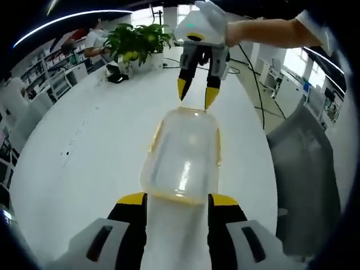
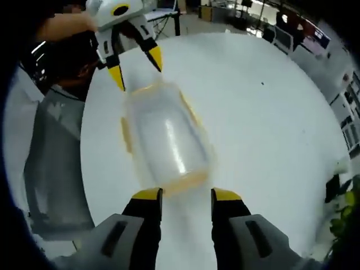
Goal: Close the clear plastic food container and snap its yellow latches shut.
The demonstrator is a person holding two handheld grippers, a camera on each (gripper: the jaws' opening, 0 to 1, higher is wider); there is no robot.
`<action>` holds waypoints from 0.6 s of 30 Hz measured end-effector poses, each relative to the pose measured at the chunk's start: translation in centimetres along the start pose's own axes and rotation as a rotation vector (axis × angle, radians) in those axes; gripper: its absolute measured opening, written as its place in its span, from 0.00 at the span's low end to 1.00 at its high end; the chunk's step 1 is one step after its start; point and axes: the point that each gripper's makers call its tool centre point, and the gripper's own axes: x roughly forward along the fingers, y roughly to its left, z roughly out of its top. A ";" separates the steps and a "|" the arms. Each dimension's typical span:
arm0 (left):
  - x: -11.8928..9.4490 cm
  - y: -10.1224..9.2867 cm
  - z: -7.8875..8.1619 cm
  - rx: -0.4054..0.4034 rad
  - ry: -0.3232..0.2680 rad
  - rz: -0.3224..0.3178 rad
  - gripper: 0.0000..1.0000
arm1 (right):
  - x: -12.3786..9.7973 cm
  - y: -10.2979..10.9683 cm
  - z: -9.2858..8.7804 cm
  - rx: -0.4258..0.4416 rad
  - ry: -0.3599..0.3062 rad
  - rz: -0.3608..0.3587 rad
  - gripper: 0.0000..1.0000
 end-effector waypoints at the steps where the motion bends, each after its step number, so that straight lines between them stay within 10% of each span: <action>1: 0.0 0.1 -0.1 -0.034 -0.005 0.019 0.35 | 0.0 -0.2 0.0 0.038 -0.024 -0.025 0.32; 18: 1.1 -0.1 -1.4 -0.512 -0.124 0.182 0.24 | 1.2 0.2 0.6 0.490 -0.299 -0.085 0.28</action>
